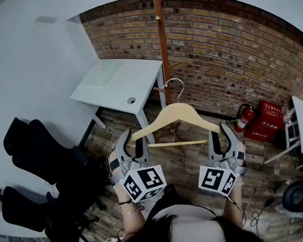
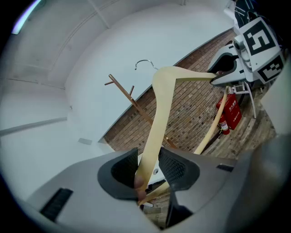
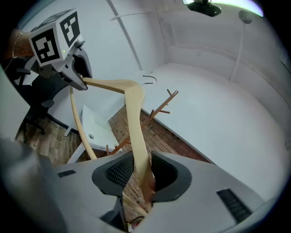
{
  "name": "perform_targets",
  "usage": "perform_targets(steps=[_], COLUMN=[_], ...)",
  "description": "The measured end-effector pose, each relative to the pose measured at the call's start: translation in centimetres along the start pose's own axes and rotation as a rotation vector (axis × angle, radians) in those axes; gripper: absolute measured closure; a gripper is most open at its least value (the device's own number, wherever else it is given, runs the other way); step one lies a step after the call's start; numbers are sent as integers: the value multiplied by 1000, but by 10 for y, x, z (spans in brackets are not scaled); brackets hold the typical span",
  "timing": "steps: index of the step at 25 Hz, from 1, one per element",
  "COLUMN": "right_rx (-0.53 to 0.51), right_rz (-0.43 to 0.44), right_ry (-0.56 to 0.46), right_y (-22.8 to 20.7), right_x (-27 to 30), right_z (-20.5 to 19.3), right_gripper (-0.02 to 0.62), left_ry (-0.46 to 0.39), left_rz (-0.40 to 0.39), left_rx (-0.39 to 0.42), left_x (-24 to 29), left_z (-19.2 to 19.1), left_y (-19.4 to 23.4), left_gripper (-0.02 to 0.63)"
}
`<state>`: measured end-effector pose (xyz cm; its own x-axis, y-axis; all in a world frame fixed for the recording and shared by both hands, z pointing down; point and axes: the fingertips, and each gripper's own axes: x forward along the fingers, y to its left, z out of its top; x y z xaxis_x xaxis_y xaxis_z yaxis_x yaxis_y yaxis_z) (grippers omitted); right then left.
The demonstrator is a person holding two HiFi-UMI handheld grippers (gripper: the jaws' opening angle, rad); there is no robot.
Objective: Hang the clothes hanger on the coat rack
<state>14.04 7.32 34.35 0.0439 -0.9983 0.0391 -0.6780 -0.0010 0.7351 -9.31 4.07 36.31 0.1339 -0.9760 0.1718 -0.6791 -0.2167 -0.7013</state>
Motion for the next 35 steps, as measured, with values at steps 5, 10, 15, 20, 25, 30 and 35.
perform_targets(steps=[5,10,15,20,25,30,35], right_rx=[14,17,13,12,9,5,-2], right_rz=[-8,-23,-39,-61,-77,-88,-91], right_ry=[-4,1,11,27,43,46,47], right_y=[2,5,10,11,12,15,22], right_x=[15,34,49,58,65,69,72], right_z=[6,11,17,20,20,27,36], right_gripper=[460,459,459,459,459,459,459], left_ry=[-5,-17,-32,-61,-77,-92,-95], left_rz=[3,-7,-18,-36,-50,-55,-53], left_rx=[-29,-25,-17,-1,1,2,-18], left_x=[15,36,54,68,79,84,86], left_z=[4,2,-2,-4,-5,-9,-16], left_y=[11,20,29,31,33,38,47], left_gripper=[460,460,460,460,460,460,460])
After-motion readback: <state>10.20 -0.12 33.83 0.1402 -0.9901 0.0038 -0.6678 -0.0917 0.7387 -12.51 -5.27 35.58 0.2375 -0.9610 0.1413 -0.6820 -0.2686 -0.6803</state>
